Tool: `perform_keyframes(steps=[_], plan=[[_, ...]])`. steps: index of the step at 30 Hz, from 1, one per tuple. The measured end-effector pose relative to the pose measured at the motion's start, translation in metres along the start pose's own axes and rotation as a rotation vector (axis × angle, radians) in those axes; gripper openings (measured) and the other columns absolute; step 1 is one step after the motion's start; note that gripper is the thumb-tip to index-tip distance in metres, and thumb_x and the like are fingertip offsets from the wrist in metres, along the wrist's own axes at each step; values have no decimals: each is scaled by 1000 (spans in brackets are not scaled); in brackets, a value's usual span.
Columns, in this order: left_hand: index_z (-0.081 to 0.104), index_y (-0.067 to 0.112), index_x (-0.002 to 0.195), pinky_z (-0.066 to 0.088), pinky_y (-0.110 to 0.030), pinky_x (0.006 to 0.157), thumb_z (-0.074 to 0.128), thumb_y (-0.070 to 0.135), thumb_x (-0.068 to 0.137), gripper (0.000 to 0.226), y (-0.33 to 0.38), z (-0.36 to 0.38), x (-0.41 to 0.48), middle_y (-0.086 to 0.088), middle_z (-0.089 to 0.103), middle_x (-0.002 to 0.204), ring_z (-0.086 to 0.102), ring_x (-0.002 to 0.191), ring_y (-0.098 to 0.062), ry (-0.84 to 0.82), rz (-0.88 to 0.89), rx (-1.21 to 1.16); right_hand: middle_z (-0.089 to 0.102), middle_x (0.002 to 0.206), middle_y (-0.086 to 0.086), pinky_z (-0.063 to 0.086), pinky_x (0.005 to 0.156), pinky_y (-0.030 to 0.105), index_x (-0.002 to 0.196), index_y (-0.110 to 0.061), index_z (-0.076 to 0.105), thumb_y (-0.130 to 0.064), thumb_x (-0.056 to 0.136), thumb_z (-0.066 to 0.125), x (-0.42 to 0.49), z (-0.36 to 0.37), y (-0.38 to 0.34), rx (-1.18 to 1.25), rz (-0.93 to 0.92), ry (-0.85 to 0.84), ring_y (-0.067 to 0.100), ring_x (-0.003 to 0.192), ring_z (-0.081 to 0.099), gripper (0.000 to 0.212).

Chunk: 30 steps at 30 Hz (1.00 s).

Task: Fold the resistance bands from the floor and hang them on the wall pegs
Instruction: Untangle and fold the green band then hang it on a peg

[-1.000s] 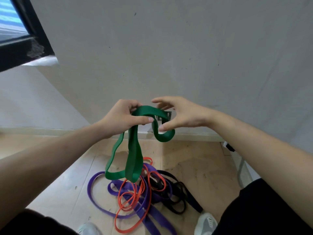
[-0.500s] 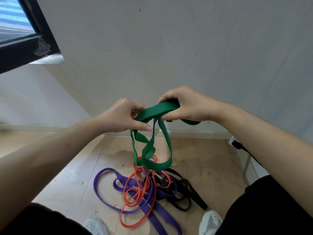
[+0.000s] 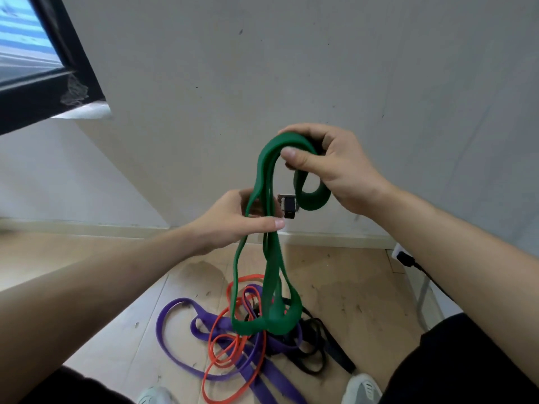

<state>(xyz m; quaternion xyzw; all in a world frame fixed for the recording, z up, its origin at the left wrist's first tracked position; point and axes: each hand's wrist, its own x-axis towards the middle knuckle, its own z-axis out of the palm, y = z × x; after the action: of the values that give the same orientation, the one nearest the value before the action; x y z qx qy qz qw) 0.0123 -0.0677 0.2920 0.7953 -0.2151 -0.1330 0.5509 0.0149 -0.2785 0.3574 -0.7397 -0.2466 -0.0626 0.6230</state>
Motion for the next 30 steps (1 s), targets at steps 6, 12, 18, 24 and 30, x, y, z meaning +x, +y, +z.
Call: perform_keyframes(steps=[6,12,18,24,30], plan=[[66,12,108,57,-27,89,78,23,80,33,5,7,5,-4,77,101,73,100,-19,17,11,-143,68,98,9,54,88,34,117,-1,65,-8,93,65,4,-24,-1,146,56,132,19,85,65,25],[66,10,108,57,-33,84,81,33,73,45,6,-10,7,6,70,80,69,81,-15,68,39,-103,70,98,11,53,96,37,117,-8,66,-18,81,69,2,-72,18,73,240,-30,21,89,68,38],[72,14,111,53,-26,79,81,24,75,38,12,-17,5,-4,76,95,68,85,-11,75,56,-86,75,103,-1,51,95,37,113,-18,68,-16,79,83,-10,-74,39,-579,540,-596,15,97,71,37],[73,12,109,54,-30,76,85,19,80,32,20,-6,6,-12,75,94,69,85,-17,1,78,-5,70,118,4,52,99,35,122,-17,63,-20,73,89,-5,-16,27,-374,337,-551,20,114,64,55],[77,23,99,60,-39,77,91,38,68,37,15,-15,-1,-3,77,90,73,87,-20,8,116,116,66,93,22,53,75,47,103,-4,64,-17,80,82,-5,4,25,-440,254,-498,27,78,64,32]])
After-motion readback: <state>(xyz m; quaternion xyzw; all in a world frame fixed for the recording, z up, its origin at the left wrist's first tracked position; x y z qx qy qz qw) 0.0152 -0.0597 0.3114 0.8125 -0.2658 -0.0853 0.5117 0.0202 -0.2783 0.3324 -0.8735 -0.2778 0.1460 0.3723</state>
